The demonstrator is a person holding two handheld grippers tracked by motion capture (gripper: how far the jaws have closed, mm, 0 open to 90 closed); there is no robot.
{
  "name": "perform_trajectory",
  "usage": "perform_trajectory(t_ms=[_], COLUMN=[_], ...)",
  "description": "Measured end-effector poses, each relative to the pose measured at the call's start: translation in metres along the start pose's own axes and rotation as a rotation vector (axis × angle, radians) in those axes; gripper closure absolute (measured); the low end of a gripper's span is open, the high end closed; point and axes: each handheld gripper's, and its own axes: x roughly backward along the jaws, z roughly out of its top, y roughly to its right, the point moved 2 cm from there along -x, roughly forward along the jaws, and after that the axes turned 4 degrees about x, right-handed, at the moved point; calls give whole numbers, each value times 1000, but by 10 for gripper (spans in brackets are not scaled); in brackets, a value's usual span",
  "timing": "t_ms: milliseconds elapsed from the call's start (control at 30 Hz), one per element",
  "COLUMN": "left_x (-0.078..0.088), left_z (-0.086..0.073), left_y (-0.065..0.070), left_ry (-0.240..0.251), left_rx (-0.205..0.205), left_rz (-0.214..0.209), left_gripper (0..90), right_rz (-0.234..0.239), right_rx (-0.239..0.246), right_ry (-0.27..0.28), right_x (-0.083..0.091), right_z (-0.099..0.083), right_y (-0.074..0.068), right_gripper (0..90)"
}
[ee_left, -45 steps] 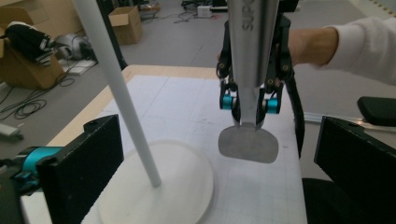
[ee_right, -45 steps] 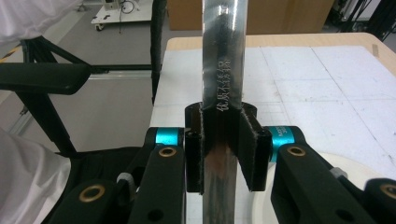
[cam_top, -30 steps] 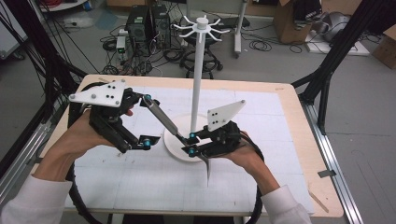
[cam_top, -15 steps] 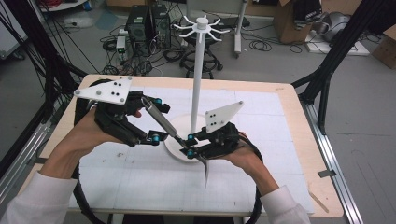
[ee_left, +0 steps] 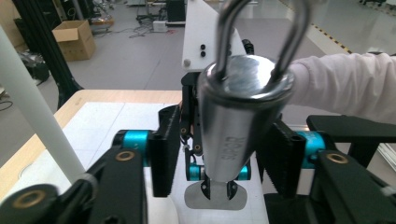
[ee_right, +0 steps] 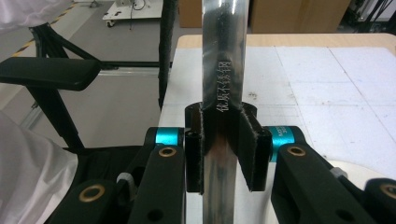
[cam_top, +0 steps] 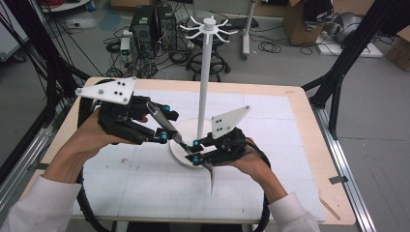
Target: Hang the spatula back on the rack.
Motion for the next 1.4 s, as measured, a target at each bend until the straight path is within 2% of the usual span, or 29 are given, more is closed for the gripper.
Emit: perform_trajectory(t_ms=[233,500,800,900,1067,1133,1200,1233,1300,1367,1400], left_x=[0,-1,0,1,2,3,4,5,5,6,6], left_z=[2,4,10,12,15,16,18,18,20,21,22], left_y=[0,1,1,1,1,0,0,0,-1,-1,-1], left_ry=[-1,-5,4,9,8,9,9,7,5,5,2], left_rx=[7,15,64,63,61,61,61,62,67,72,71], left_rz=[-8,-5,31,51,91,103,112,116,131,150,162], left_gripper=[669,682,686,687,688,688,688,688,688,688,688], right_rz=[4,-3,-6,7,-6,-20,-53,-53,-81,-104,-109], right_rx=[-6,1,-19,-40,-61,-89,-78,-94,-127,-138,-143], right_ry=[-2,-5,28,51,50,67,67,66,39,16,15], right_x=[-1,-2,0,0,3,5,7,7,7,8,9], right_z=[0,0,1,2,-1,-2,-4,-5,-8,-12,-13], right_y=[1,1,2,2,3,3,2,1,3,4,3], right_gripper=[745,743,729,608,484,408,354,293,136,76,1])
